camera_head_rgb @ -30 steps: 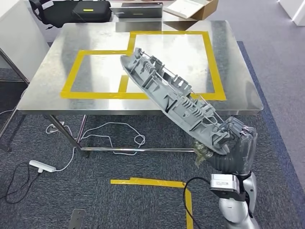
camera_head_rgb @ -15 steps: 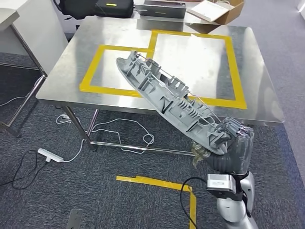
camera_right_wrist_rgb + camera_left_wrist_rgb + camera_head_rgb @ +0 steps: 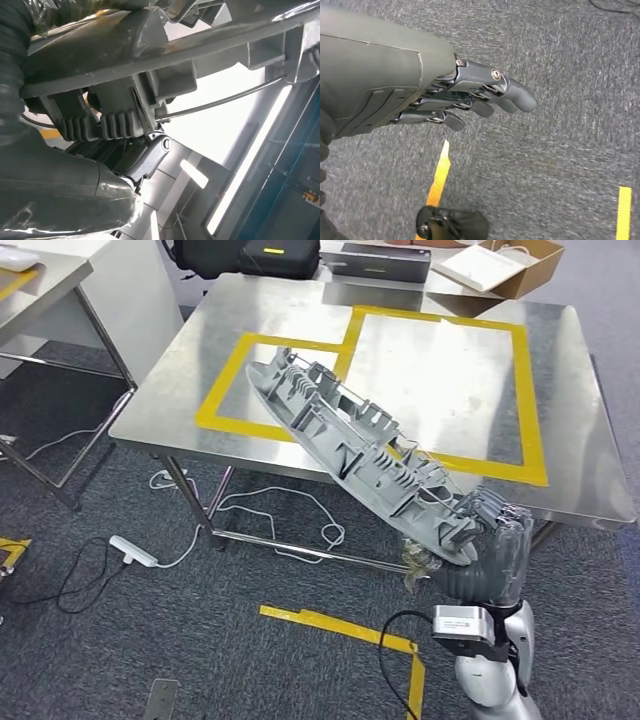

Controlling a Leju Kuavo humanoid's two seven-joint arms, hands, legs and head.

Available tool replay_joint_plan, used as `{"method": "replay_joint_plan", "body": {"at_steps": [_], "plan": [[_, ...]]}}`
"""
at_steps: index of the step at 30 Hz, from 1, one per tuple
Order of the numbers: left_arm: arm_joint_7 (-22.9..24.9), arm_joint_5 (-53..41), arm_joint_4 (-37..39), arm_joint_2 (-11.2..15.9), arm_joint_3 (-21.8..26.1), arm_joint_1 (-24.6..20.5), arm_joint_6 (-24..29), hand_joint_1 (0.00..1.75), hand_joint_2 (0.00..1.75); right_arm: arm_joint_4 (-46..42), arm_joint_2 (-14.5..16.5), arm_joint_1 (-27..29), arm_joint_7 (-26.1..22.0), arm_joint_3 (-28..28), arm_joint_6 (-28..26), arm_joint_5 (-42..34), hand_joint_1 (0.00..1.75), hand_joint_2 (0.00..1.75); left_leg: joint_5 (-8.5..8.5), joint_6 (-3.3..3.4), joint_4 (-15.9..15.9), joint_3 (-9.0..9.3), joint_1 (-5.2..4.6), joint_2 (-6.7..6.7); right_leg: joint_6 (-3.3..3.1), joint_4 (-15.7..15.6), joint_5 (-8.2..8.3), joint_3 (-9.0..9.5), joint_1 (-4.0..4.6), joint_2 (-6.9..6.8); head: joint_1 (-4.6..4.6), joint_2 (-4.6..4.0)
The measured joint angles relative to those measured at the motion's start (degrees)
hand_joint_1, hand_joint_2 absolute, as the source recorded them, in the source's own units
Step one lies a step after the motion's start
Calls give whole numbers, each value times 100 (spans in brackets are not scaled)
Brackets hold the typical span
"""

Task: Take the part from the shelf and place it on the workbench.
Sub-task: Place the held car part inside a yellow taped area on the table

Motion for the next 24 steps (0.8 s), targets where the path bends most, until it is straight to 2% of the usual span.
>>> {"method": "replay_joint_plan", "body": {"at_steps": [2,3,4,5,6,7,9,10,12,14,15,16,18,19,20,21,22,23,24], "plan": [[-39,0,0,-4,-1,-2,-63,0,175,4,0,3,68,2,27,-89,175,175,-354,-53,714,-330,19,135,-27,-2,-9,12,4,-58,-28,0],[-62,1,0,-4,-2,4,-102,0,175,12,0,12,109,2,42,-133,175,175,-467,-74,1034,-485,30,158,-29,-1,-15,14,6,-80,-27,0],[-90,1,0,-4,-2,15,-138,0,175,22,0,22,144,2,52,-164,175,175,-476,-87,1195,-566,36,165,-28,0,-24,17,8,-95,-28,0],[-116,1,0,-2,-2,25,-170,0,175,37,1,35,169,2,52,-174,175,175,-376,-89,1143,-543,40,168,-20,1,-35,23,8,-104,-30,0],[-142,1,0,3,-3,32,-199,0,175,52,1,45,190,2,46,-161,175,175,-187,-80,876,-410,42,172,-7,2,-52,36,8,-110,-30,0],[-166,-3,0,10,-6,36,-220,0,175,65,3,50,209,2,36,-134,175,175,15,-54,483,-207,38,188,11,2,-70,54,8,-115,-30,0],[-194,-20,0,22,-14,29,-238,0,175,81,5,52,240,2,2,-74,175,175,196,18,-197,148,9,224,73,4,-110,80,26,-125,-26,0],[-201,-30,0,26,-22,27,-242,0,175,85,7,51,249,1,-18,-57,175,175,187,53,-353,226,-8,236,109,1,-117,92,31,-129,-24,0],[-205,-46,0,25,-37,35,-248,0,175,89,8,50,257,0,-54,-4,175,175,143,121,-404,258,-18,229,188,28,-99,113,28,-133,-22,0],[-204,-51,0,23,-51,45,-252,0,175,91,9,39,267,0,-91,75,175,175,126,195,-429,325,-3,216,249,202,-165,47,17,-131,-3,0],[-204,-51,0,22,-56,42,-253,0,175,91,9,29,272,1,-111,104,175,175,117,226,-437,364,2,211,264,418,-272,-72,14,-127,11,0],[-203,-52,0,23,-62,39,-254,0,175,91,9,21,275,2,-129,119,175,175,100,249,-442,389,1,208,275,750,-416,-269,12,-124,23,0],[-203,-54,0,22,-79,45,-255,0,175,99,9,15,284,2,-161,145,175,175,52,273,-441,429,-11,198,291,1495,-665,-745,12,-120,31,0],[-203,-55,0,20,-88,54,-256,0,175,109,9,18,298,2,-176,176,175,175,18,274,-440,464,-15,192,295,1704,-674,-922,13,-121,31,0],[-203,-57,0,18,-96,64,-256,0,175,121,9,20,319,2,-197,219,175,175,-23,270,-440,516,-18,183,291,1695,-570,-995,13,-121,33,0],[-203,-59,0,15,-101,69,-256,0,175,132,9,22,342,2,-225,278,175,175,-73,262,-440,587,-19,172,280,1465,-363,-954,14,-121,32,0],[-203,-62,0,12,-103,71,-256,0,175,138,9,21,366,1,-262,344,175,175,-130,250,-440,666,-19,163,258,1082,-89,-834,15,-121,33,0],[-203,-66,0,9,-105,68,-256,0,175,145,9,20,384,-2,-310,415,175,175,-184,232,-443,741,-18,153,232,715,115,-707,25,-119,27,0],[-203,-68,0,6,-106,63,-256,0,175,153,9,13,403,-4,-363,493,175,175,-234,204,-449,790,-18,145,203,407,180,-601,41,-122,24,0]]}}
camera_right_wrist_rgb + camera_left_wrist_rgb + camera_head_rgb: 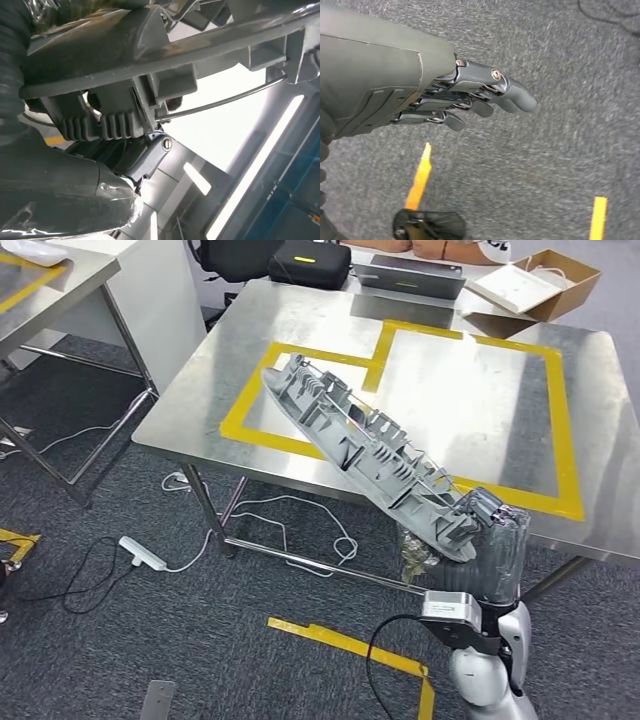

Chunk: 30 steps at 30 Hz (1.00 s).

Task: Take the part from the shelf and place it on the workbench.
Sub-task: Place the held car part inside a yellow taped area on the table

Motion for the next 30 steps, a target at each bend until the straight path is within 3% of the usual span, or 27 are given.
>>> {"method": "replay_joint_plan", "body": {"at_steps": [4,6,9,11,12,13,15,16,17,20,22,24,26,27,28,30], "plan": [[10,-8,0,-15,-4,-3,-1,0,175,29,2,1,136,-49,-253,408,175,175,-48,-139,-48,199,2,-2,-172,-381,-30,331,37,7,-5,0],[11,-14,0,-18,-7,-19,0,0,175,38,18,-8,193,-85,-367,562,175,175,-66,-182,240,132,2,10,-227,-461,-60,523,3,4,-28,-1],[13,-31,0,-22,-9,-35,-1,0,175,44,43,-26,241,-112,-498,701,175,175,-406,-254,1232,-521,25,23,-256,-525,-175,733,-15,2,-66,0],[15,-35,0,-21,-10,-15,-1,0,175,67,45,-21,266,-129,-526,755,175,175,-586,-280,1507,-883,33,27,-251,-539,-284,878,-20,15,-67,0],[16,-35,0,-20,-11,-6,-1,0,175,80,46,-18,275,-138,-534,777,175,175,-502,-284,1388,-944,34,29,-242,-542,-344,961,-24,21,-69,0],[17,-35,0,-17,-11,-1,1,0,175,91,52,-17,282,-147,-554,804,175,175,-271,-283,1115,-930,35,36,-227,-545,-405,1048,-28,25,-67,0],[19,-34,1,-12,-11,5,8,0,175,101,68,-18,294,-165,-623,851,175,175,350,-257,437,-837,31,68,-171,-548,-526,1180,-29,28,-72,0],[24,-34,1,-13,-11,6,11,0,175,103,77,-20,301,-175,-680,867,175,175,541,-223,208,-801,24,86,-132,-561,-579,1212,-22,29,-76,0],[30,-33,2,-17,-11,10,15,0,175,105,82,-21,310,-186,-727,877,175,175,629,-186,85,-787,20,96,-90,-567,-614,1254,-13,32,-80,0],[49,-27,2,-28,-13,14,21,0,175,104,89,-19,343,-220,-798,895,175,175,613,-62,37,-692,29,75,15,-506,-677,1325,-10,25,-73,0],[54,-16,2,-22,-13,-2,25,0,175,100,91,-23,351,-232,-802,900,175,175,585,14,30,-607,31,66,57,-48,-822,1072,-22,18,-56,0],[55,-7,2,-20,-13,-14,26,0,175,99,91,-22,350,-234,-802,904,175,175,523,64,29,-571,20,63,84,776,-1131,536,-25,17,-46,0],[56,-8,2,-21,-14,-4,25,0,175,101,90,-7,356,-237,-802,906,175,175,443,75,30,-506,12,49,89,1234,-1345,104,-24,17,-45,0],[58,-8,2,-21,-14,2,25,0,175,102,90,0,360,-239,-802,906,175,175,396,69,31,-450,9,39,79,1155,-1279,34,-24,17,-45,0],[59,-9,2,-22,-14,5,25,0,175,103,90,5,362,-241,-802,906,175,175,343,60,32,-379,5,29,61,892,-1078,51,-23,17,-44,0],[62,-9,2,-25,-14,1,25,0,175,105,90,9,358,-243,-803,907,175,175,228,27,37,-236,-7,18,3,139,-475,206,-10,15,-49,0]]}}
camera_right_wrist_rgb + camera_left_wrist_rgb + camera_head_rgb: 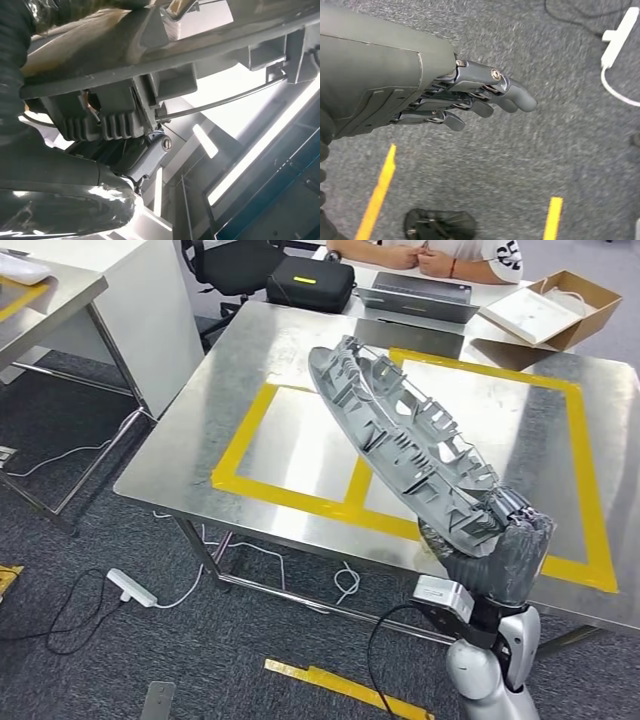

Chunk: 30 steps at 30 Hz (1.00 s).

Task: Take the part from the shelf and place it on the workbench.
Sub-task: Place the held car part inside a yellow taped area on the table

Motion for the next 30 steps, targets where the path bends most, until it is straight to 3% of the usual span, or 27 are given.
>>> {"method": "replay_joint_plan", "body": {"at_steps": [2,6,8,10,11,12,13,15,17,22,28,30], "plan": [[3,0,0,-2,0,-13,0,0,175,3,2,-1,-5,0,-1,-1,175,175,-91,-58,-1,78,-12,-8,-63,-409,333,121,26,1,14,0],[6,0,0,0,-2,-24,2,0,175,5,7,-7,5,-15,-5,3,175,175,-113,-178,216,30,-12,-4,-170,-497,366,267,9,0,20,0],[17,3,0,2,-2,-34,14,0,175,5,17,-18,5,-27,-13,8,175,175,-285,-235,768,-295,4,10,-216,-526,334,345,-13,-8,9,0],[51,8,0,0,-2,-31,53,0,175,7,28,-17,9,-39,-18,13,175,175,-584,-284,1421,-740,22,17,-243,-528,270,407,-15,-4,6,0],[74,11,0,-1,-2,-26,73,0,175,7,31,-9,12,-52,-19,17,175,175,-650,-297,1590,-901,26,18,-246,-528,232,446,-14,2,7,0],[91,13,0,-2,-2,-23,89,0,175,7,34,-3,14,-70,-19,22,175,175,-581,-297,1573,-974,26,19,-244,-528,194,492,-14,9,6,0],[104,12,0,-2,-2,-22,100,0,175,7,40,2,15,-92,-19,28,175,175,-373,-286,1373,-961,25,19,-237,-527,152,545,-13,15,4,0],[116,-3,0,4,-3,-22,114,0,175,8,57,3,15,-134,-20,34,175,175,187,-232,689,-777,10,22,-208,-525,73,652,-9,22,9,0],[124,-26,0,8,-7,-25,130,0,175,12,80,-4,9,-189,-28,49,175,175,412,-164,207,-647,-24,27,-152,-516,9,679,0,30,4,0],[138,-41,0,-16,-26,-23,193,0,175,16,170,-14,-5,-400,-38,321,175,175,450,-41,55,-585,-6,30,3,-469,-133,635,3,25,19,0],[141,-42,0,-20,-28,-30,202,0,175,16,187,-19,-7,-440,-38,392,175,175,447,-25,42,-567,4,30,22,-396,-190,594,3,18,31,0],[157,-39,0,-16,-28,-46,221,0,175,16,220,-30,-10,-521,-39,523,175,175,429,1,42,-564,5,30,43,4,-362,383,-9,18,48,0]]}}
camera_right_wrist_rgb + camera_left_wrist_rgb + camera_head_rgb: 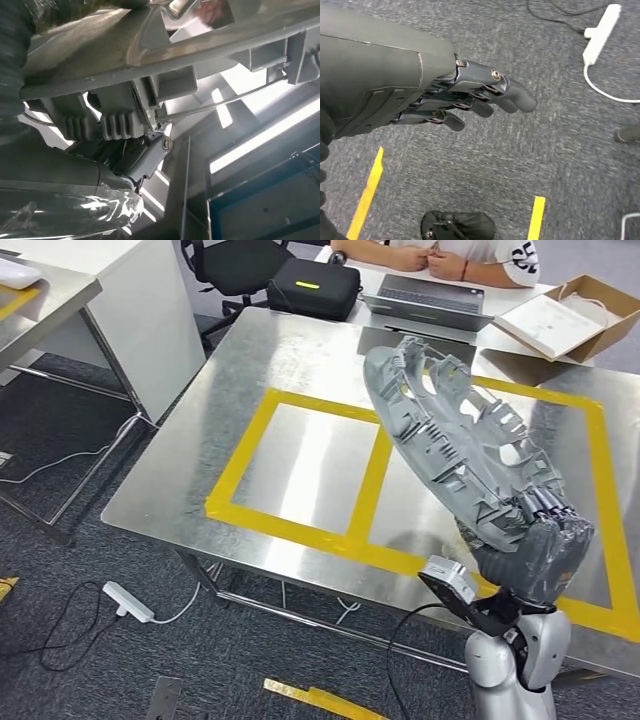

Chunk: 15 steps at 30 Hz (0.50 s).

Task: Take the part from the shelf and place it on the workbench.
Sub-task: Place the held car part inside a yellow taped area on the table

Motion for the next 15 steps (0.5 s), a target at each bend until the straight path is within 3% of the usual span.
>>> {"method": "replay_joint_plan", "body": {"at_steps": [1,2,4,5,8,10,12,13,14,15], "plan": [[5,-2,0,-2,-2,-6,-8,0,175,3,49,-3,-5,-121,-1,190,175,175,-18,16,1,5,0,-1,22,426,-126,-256,-7,0,9,0],[-5,-16,0,-9,-26,-11,-46,0,175,4,158,-21,22,-337,-1,638,175,175,-51,10,5,26,0,-8,33,443,-15,-352,-15,-6,19,0],[-40,-48,0,-24,-80,-10,-175,0,175,4,381,-76,294,-779,-1,1740,175,175,-93,-56,32,45,-24,-20,-13,46,340,-296,-7,-8,6,0],[-55,-61,0,-28,-107,-10,-226,0,175,2,460,-113,495,-932,-1,2223,175,175,-105,-100,44,53,-34,-25,-59,-378,559,-117,-1,-9,-2,0],[-53,-63,0,-17,-131,-11,-265,0,175,21,477,-190,1104,-1062,-1,2767,175,175,-247,-187,219,-23,-32,-18,-186,-433,558,-62,-24,-18,-24,0],[-52,-63,0,-12,-139,-10,-279,0,175,44,476,-235,1285,-1117,-1,2899,175,175,-557,-235,797,-277,-15,-7,-241,-443,557,-43,-29,-25,-40,0],[-40,-61,0,-13,-140,-8,-274,0,87,81,464,-274,1386,-1149,-1,3001,175,175,-798,-254,1477,-604,-1,-4,-262,-441,551,-33,-19,-20,-42,0],[-28,-60,0,-14,-140,-9,-248,0,44,112,439,-293,1455,-1160,0,3056,175,175,-788,-249,1619,-682,0,-4,-268,-440,545,-23,-12,-17,-44,0],[-11,-58,0,-15,-140,-11,-210,0,0,155,396,-312,1520,-1173,1,3104,175,175,-669,-231,1541,-655,-3,-4,-269,-440,538,-9,-5,-13,-44,0],[10,-56,0,-16,-140,-14,-165,0,0,209,332,-336,1575,-1188,1,3133,175,175,-473,-198,1273,-534,-9,-4,-266,-441,529,11,4,-11,-43,0]]}}
